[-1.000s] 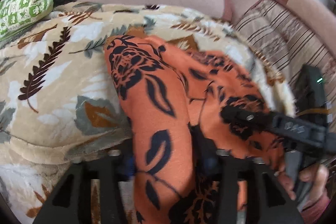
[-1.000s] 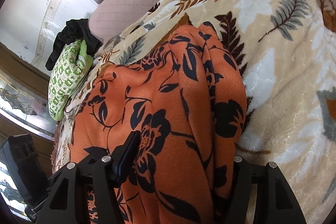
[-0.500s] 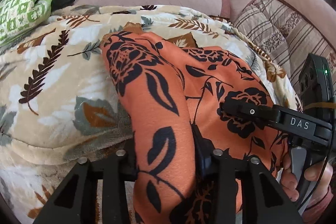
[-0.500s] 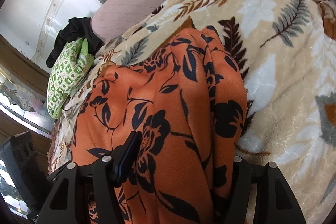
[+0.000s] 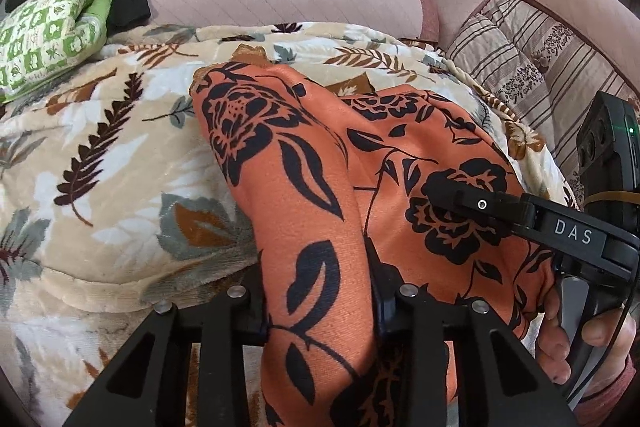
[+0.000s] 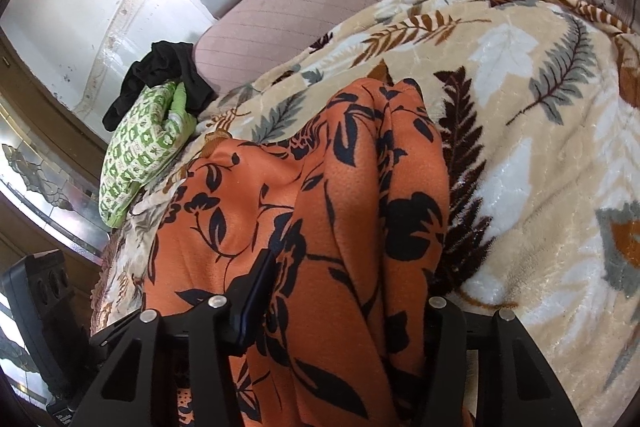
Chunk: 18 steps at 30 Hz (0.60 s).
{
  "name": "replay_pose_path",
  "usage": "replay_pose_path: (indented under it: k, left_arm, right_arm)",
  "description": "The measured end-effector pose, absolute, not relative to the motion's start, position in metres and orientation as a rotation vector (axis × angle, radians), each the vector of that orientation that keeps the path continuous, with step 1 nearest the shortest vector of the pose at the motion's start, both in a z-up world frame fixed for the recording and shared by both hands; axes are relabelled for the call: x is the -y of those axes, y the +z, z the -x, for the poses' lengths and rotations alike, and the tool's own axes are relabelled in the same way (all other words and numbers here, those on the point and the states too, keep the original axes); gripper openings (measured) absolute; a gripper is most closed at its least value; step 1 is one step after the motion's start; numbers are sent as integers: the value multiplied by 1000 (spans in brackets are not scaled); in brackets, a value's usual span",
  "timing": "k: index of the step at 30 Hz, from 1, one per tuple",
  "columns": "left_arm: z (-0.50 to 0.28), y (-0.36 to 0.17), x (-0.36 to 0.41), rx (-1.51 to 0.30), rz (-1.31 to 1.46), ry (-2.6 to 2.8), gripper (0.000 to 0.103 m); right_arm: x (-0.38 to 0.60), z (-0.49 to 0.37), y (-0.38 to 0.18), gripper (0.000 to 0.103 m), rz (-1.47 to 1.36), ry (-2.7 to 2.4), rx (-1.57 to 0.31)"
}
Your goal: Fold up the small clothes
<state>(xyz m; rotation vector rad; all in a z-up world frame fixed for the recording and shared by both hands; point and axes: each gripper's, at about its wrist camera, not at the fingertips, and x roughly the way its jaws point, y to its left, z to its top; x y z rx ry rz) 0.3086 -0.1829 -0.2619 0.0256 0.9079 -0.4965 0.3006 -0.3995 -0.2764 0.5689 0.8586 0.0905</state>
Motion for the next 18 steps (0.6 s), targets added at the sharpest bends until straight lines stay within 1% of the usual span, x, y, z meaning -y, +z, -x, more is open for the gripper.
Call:
replay_pose_path:
  k: [5, 18]
  left_arm:
    - [-306, -256, 176, -894, -32, -479, 37]
    - [-291, -230, 151, -837, -39, -437, 37]
  right_arm:
    - [389, -301, -273, 50, -553, 110, -856]
    - [364, -299, -261, 48, -561, 162, -824]
